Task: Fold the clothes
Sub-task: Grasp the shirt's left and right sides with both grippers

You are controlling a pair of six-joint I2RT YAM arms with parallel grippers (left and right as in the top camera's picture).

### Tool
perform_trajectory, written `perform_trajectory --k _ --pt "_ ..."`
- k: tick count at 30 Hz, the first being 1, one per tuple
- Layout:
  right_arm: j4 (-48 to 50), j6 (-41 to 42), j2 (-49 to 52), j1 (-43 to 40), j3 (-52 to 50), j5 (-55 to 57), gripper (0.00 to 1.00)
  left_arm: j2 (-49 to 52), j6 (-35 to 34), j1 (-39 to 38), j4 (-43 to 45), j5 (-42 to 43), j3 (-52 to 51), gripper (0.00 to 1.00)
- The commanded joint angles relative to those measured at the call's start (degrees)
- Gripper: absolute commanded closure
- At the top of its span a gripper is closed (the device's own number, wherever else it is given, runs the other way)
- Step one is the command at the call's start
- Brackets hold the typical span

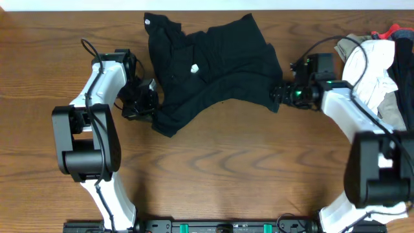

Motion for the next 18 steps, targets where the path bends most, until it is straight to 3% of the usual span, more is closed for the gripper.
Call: perform_trajectory --k 1,4,6,8,11,15,18 --pt "3.1 0.76 3.65 1.27 -0.28 -3.39 0.34 -5.97 -0.61 1.31 -1.88 -0.72 0.44 0.94" --pt "5.57 2.4 5.73 1.9 -0.28 -4.59 0.37 -10.54 -0.59 2.08 -2.91 -0.7 0.44 0.94" --pt "6.29 3.63 6.86 2.4 -0.28 -4.0 0.28 -12.87 -0.57 2.23 -3.19 -0.72 0.44 0.94" --pt "6.84 5.35 8.09 2.93 -0.28 -2.84 0.29 -14.56 -0.57 2.23 -3.19 -0.74 0.44 0.94" --pt "6.56 8.72 9.77 3.52 -0.28 -2.43 0.64 -15.52 -0.57 2.23 -3.19 -0.74 0.44 0.94" --pt "3.3 9.97 10.36 3.85 -0.28 -0.83 0.74 -15.52 -0.55 2.23 -3.52 -2.03 0.44 0.94" --pt "0.33 9.44 9.53 3.3 -0.17 1.88 0.99 -15.52 -0.55 2.23 -3.8 -2.08 0.44 0.94"
